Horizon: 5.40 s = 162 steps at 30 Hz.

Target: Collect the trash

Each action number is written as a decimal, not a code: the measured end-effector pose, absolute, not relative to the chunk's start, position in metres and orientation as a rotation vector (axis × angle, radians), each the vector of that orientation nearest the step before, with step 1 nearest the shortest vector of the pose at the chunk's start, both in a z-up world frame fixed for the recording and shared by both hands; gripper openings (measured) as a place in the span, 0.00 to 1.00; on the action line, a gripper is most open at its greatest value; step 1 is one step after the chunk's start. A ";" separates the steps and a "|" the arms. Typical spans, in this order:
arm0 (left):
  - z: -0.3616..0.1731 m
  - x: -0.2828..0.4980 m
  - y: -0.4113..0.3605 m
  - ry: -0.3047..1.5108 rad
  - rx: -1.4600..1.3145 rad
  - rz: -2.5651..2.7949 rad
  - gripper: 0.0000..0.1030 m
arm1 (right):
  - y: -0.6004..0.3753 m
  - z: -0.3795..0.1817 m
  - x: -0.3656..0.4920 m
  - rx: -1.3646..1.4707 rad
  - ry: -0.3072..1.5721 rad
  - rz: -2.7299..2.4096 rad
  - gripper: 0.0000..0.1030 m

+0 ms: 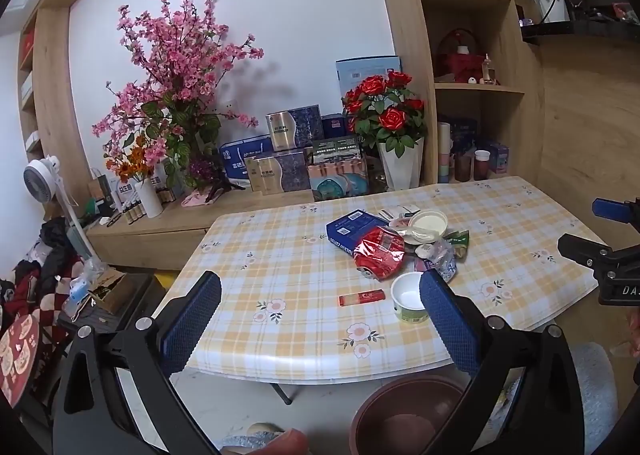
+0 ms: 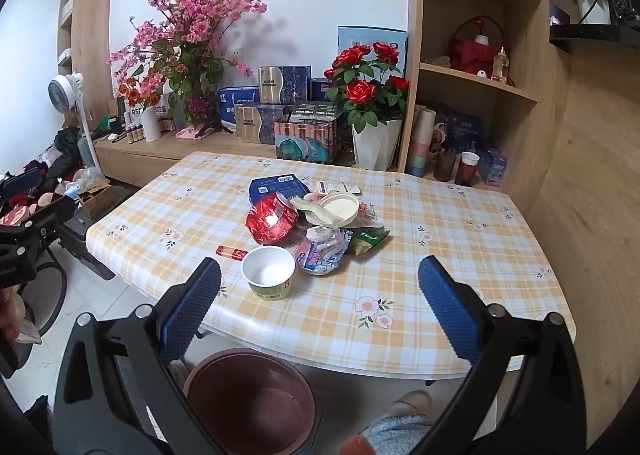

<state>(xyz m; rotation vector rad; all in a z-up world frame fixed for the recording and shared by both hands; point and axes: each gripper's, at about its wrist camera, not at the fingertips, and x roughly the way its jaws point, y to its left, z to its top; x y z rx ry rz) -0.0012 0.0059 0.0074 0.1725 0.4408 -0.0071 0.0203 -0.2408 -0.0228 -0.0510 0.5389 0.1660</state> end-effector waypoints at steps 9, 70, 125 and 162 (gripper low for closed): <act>0.002 0.000 0.008 0.442 0.169 0.004 0.94 | -0.231 -0.023 0.021 -0.073 0.542 0.163 0.95; -0.007 0.007 0.021 0.472 0.031 -0.071 0.94 | -0.236 -0.036 0.022 -0.073 0.546 0.155 0.95; -0.188 0.201 -0.044 0.780 -0.030 -0.312 0.77 | -0.267 -0.177 0.229 -0.100 0.711 0.348 0.61; -0.141 0.066 0.001 0.750 -0.127 -0.303 0.77 | -0.244 -0.178 0.077 0.208 0.678 0.432 0.40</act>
